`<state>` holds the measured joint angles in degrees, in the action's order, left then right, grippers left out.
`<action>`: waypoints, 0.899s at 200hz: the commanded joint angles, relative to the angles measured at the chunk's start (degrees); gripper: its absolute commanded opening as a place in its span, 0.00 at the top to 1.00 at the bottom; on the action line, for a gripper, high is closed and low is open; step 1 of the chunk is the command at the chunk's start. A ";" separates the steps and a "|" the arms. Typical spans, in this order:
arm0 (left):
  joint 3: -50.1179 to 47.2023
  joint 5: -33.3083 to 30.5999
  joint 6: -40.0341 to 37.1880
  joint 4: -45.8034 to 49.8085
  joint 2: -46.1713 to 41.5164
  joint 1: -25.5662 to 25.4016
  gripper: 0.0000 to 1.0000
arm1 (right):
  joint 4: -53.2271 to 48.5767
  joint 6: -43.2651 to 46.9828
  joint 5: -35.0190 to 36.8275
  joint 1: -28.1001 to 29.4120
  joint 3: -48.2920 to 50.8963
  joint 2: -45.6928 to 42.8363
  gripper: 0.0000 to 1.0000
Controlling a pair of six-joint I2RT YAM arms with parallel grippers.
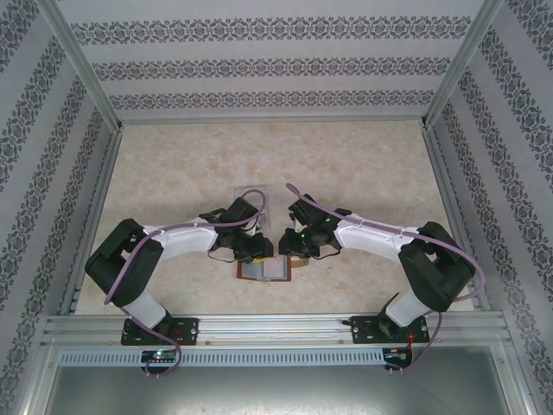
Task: Take the credit cards out of the card holder
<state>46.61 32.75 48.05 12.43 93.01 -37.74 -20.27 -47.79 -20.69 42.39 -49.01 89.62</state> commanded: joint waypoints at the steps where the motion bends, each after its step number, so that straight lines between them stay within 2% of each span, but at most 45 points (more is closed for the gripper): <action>1: 0.44 -0.65 -0.96 1.47 -0.38 0.64 0.71 | 2.01 -1.25 -1.61 0.93 -0.20 1.51 0.71; 99: 0.15 -0.40 -0.86 1.02 0.07 0.64 0.71 | 5.64 -2.31 -2.18 1.82 0.84 6.78 0.71; 146: 0.47 -0.34 -1.20 1.76 0.33 0.63 0.71 | 2.63 -1.13 0.61 1.90 0.89 7.17 0.71; 180: 1.47 -2.58 -2.61 5.35 -0.11 0.65 0.70 | -0.64 0.26 2.96 1.89 0.27 6.49 0.71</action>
<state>46.63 31.48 47.79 13.63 93.01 -37.43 -15.62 -49.25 -22.22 43.68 -49.01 95.46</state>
